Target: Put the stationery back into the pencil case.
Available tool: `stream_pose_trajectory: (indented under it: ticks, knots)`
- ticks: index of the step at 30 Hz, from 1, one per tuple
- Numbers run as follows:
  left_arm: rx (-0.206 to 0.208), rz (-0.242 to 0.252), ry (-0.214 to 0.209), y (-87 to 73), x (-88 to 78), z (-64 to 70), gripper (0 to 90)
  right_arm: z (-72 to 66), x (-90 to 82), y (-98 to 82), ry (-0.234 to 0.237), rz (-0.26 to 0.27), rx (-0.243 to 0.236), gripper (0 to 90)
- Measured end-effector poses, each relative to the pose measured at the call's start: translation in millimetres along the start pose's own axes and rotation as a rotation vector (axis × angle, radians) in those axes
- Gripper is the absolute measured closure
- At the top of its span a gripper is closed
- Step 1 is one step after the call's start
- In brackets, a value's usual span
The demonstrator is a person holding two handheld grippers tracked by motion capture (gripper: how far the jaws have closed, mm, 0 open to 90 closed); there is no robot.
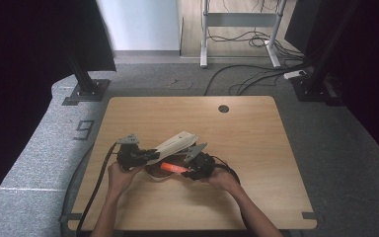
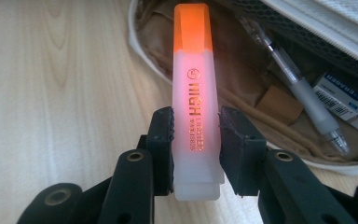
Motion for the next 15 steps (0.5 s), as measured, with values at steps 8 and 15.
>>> stream_pose_trajectory:
  ticks: [8, 15]
  knots:
    - [-0.002, -0.001, -0.002, -0.1, 0.2, 0.2, 76.5, 7.8, 14.5, 11.0, -0.018, -0.019, -0.006, 65.0]
    - [-0.003, -0.002, -0.004, -0.1, 0.3, 0.3, 76.4, 11.4, 25.9, 20.5, -0.038, -0.037, -0.028, 65.0]
Point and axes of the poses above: each handheld gripper's, and its own axes: x roughly forward along the jaws, y roughly out of its top, z roughly to its right, the point moved 2 cm from there along x, roughly forward along the jaws, and after that the axes turned 3 degrees about -z, right-handed, at the moved point
